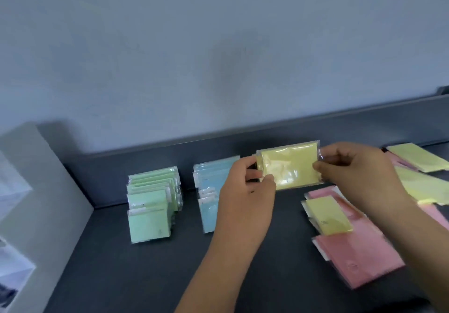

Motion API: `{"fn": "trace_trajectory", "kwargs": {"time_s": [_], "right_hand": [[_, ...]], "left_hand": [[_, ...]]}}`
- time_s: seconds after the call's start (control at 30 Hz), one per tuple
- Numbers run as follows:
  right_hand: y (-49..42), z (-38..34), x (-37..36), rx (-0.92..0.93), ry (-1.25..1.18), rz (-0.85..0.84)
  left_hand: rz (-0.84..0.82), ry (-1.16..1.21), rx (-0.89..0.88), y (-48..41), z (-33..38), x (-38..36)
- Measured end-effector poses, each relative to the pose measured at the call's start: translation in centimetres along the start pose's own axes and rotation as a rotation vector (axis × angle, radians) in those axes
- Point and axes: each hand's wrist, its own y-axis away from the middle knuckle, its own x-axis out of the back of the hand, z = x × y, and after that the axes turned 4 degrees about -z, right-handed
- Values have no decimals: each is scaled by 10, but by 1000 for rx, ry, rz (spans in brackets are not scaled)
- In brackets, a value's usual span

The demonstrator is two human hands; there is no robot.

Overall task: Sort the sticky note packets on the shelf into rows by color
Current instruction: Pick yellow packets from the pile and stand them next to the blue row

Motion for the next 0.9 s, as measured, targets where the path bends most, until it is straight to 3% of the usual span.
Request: {"fn": "trace_trajectory", "kwargs": {"time_s": [0.17, 0.37, 0.9], "right_hand": [[-2, -7, -18, -106, 84, 50], [-16, -2, -29, -168, 174, -19], [-76, 21, -43, -215, 121, -304]], "left_hand": [[-120, -47, 51, -11, -6, 12], [-173, -121, 120, -24, -12, -2], [18, -46, 250, -72, -31, -46]]}}
